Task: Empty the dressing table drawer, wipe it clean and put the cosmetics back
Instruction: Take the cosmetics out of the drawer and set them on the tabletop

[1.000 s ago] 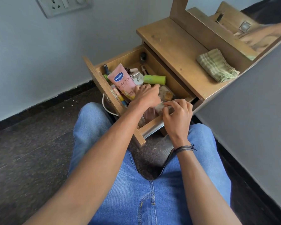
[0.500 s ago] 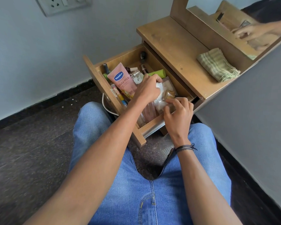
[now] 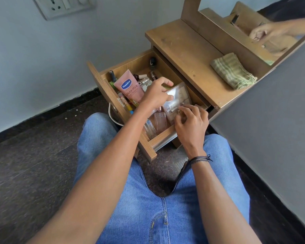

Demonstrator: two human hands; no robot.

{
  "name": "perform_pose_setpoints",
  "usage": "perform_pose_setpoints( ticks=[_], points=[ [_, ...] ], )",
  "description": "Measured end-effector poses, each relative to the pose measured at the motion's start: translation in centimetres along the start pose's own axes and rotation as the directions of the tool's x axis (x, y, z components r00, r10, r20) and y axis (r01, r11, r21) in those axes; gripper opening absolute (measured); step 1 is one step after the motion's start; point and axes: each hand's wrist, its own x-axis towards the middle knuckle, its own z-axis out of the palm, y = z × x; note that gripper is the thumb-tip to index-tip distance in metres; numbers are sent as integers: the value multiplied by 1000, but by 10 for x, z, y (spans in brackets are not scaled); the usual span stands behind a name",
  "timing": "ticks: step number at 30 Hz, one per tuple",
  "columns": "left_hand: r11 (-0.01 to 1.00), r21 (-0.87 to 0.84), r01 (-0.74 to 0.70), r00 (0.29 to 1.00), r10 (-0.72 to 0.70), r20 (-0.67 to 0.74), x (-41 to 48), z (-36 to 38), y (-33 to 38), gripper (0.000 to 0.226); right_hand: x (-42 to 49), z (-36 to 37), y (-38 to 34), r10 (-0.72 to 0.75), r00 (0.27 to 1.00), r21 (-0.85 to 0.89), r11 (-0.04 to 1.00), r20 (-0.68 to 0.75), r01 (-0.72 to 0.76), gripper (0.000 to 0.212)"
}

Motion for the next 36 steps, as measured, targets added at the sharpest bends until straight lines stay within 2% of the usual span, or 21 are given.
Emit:
perform_pose_setpoints(
  ticks=[8, 15, 17, 20, 23, 26, 32, 36],
  points=[
    [995, -99, -21, 995, 11, -103, -3, -15, 5, 32, 0, 0, 1, 8, 1000, 8, 1000, 0, -8, 30],
    [967, -254, 26, 986, -67, -154, 0, -40, 1, 28, -1, -1, 2, -29, 999, 47, 998, -30, 30, 23],
    [950, -303, 69, 979, -123, -162, -2, -51, -2, 24, 0, -4, -2, -54, 997, 80, 995, -51, 57, 28],
    [917, -380, 120, 971, -189, -149, -4, -67, -6, 21, 3, -10, -14, -47, 999, 211, 976, -26, 51, 50],
    [888, -445, 114, 979, -177, -101, -6, -77, -7, 20, 8, -16, -29, -20, 995, 360, 933, 99, -17, 74],
    [849, -514, 122, 981, -183, -68, -7, -79, -3, 21, 17, -20, -42, -97, 972, 369, 929, 214, 11, 89],
    [744, -660, 103, 979, -194, -65, -10, -80, 0, 25, 36, -19, -53, -158, 951, 282, 956, 266, 80, 81],
    [656, -754, 33, 980, -171, -106, -10, -79, 2, 25, 52, -25, -59, -211, 954, 253, 955, 212, 155, 76]
  ],
)
